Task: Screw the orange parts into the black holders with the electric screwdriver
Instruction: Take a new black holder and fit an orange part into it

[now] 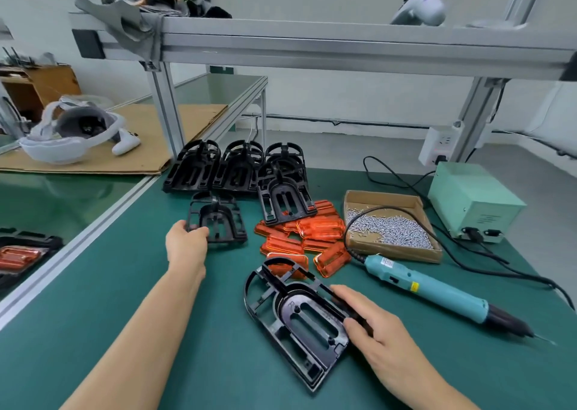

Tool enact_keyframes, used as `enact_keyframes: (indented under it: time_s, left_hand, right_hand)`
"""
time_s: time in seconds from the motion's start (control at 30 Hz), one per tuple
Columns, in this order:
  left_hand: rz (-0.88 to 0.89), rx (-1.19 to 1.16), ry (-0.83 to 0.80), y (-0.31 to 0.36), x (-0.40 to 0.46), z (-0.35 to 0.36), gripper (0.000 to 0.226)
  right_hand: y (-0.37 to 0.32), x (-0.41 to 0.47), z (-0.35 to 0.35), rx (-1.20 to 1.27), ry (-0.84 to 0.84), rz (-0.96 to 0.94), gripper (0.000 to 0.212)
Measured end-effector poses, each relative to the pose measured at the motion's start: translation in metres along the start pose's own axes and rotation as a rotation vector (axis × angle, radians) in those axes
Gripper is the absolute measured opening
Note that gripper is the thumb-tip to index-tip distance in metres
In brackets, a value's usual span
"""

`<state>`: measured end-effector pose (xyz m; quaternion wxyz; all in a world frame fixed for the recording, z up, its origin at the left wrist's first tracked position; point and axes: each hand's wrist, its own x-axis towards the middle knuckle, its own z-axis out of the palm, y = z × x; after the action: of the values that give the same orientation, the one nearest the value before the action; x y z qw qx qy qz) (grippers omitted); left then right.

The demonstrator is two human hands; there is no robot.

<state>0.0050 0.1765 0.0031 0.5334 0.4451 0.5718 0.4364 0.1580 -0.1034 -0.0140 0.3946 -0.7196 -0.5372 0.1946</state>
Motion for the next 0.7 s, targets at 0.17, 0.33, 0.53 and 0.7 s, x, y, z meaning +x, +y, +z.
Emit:
enact_keyframes:
  time_s: [0.17,0.33,0.53,0.7]
  left_hand:
    - [0.213,0.453,0.039,-0.006,-0.003,-0.013,0.058]
    - [0.433,0.447,-0.208,-0.016,-0.059,-0.016,0.039]
    - [0.269,0.622,-0.466,-0.027,-0.104,-0.012,0.062]
    - [0.255,0.714,-0.445,-0.024,-0.109,-0.008,0.064]
  right_hand:
    - [0.006,0.004,0.0,-0.121,-0.016,-0.006,0.047]
    - [0.004,0.014,-0.004,-0.224,-0.028,-0.018,0.04]
    - [-0.025,0.07,-0.008,-0.351,0.075,-0.116,0.032]
    - [-0.036,0.116,0.007,-0.547,0.001,-0.08,0.036]
